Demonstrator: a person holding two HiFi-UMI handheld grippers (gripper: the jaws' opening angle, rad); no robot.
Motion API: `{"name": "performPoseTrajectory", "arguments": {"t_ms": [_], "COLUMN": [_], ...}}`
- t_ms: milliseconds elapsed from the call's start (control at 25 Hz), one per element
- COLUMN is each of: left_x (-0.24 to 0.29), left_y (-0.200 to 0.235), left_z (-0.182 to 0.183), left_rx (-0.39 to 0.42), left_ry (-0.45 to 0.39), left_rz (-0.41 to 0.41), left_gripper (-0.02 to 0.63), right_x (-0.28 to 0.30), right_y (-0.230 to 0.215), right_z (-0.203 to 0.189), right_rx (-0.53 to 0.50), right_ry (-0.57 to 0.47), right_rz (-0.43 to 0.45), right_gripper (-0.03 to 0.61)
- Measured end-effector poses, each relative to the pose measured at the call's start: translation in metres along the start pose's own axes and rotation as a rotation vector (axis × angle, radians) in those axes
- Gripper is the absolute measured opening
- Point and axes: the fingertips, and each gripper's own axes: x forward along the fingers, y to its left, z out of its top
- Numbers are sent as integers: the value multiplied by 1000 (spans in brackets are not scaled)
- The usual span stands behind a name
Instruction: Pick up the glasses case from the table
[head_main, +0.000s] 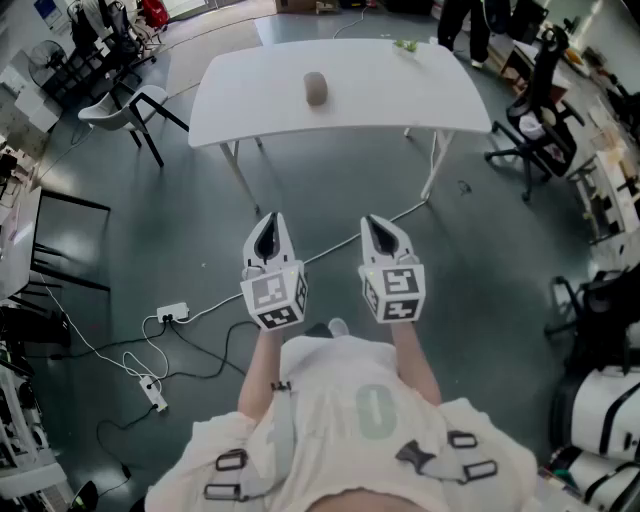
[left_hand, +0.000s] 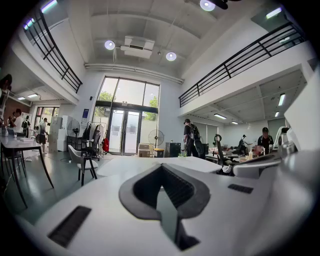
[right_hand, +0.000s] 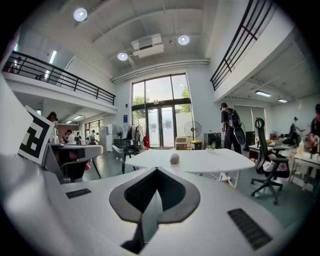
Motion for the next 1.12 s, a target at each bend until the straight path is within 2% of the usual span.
{"name": "performPoseTrajectory", "arguments": {"t_ms": [320,520,640,840,1120], "left_x": [16,23,27,32,50], "left_y": [-10,-5,-4,-6,18], "left_z": [3,3,0,-11,-32], "left_rx": [18,17,3,-29,-69], "left_ry": [1,6,20,54,95], "left_rz": [-23,-21,-21,-18,-10], "left_gripper": [3,3,4,3,3], "right_x": [7,16,21,29,47], "right_y": [-12,-6,-2,-8,-3], "right_z": [3,4,2,-11,-32], "right_rx": [28,36,38,67,116], "right_ry": [10,7,12,64,121], "right_rz": [-2,32,59,45,39], "right_gripper": [-2,-2,-1,-1,0]}}
